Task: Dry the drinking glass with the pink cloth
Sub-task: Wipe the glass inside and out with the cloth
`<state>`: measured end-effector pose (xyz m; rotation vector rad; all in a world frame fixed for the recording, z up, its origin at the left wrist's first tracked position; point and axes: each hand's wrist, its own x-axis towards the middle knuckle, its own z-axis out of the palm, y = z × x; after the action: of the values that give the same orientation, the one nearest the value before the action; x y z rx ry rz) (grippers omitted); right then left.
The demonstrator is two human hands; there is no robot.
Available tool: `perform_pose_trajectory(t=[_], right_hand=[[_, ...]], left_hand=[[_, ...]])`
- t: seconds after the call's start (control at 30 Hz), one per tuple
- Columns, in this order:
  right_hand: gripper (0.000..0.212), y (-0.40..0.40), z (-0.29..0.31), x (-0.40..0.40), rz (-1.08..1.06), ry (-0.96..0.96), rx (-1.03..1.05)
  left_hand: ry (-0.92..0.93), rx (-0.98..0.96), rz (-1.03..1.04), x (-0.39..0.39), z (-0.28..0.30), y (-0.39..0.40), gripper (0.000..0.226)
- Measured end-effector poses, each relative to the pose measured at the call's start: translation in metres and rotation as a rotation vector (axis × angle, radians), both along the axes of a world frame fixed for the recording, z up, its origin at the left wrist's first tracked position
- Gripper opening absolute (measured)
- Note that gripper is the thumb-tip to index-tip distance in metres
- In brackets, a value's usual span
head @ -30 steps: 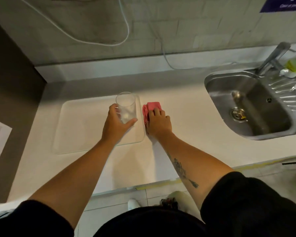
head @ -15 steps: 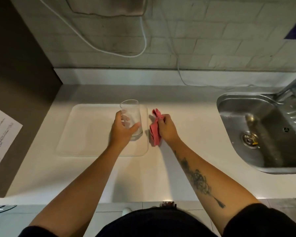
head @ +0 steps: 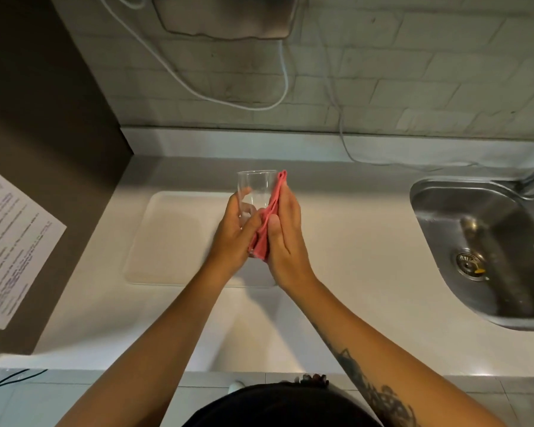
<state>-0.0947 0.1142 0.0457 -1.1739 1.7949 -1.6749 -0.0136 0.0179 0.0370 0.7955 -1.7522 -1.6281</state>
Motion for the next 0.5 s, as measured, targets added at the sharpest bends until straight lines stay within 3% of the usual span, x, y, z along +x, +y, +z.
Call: perform_pose_trajectory(t=[0.17, 0.5], right_hand=[[0.053, -0.02, 0.023, -0.012, -0.024, -0.048, -0.001], [0.058, -0.017, 0.02, 0.023, 0.017, 0.089, 0.027]], left_hand=[[0.018, 0.056, -0.03, 0.011, 0.005, 0.003, 0.057], [0.019, 0.145, -0.045, 0.029, 0.015, -0.013, 0.062]])
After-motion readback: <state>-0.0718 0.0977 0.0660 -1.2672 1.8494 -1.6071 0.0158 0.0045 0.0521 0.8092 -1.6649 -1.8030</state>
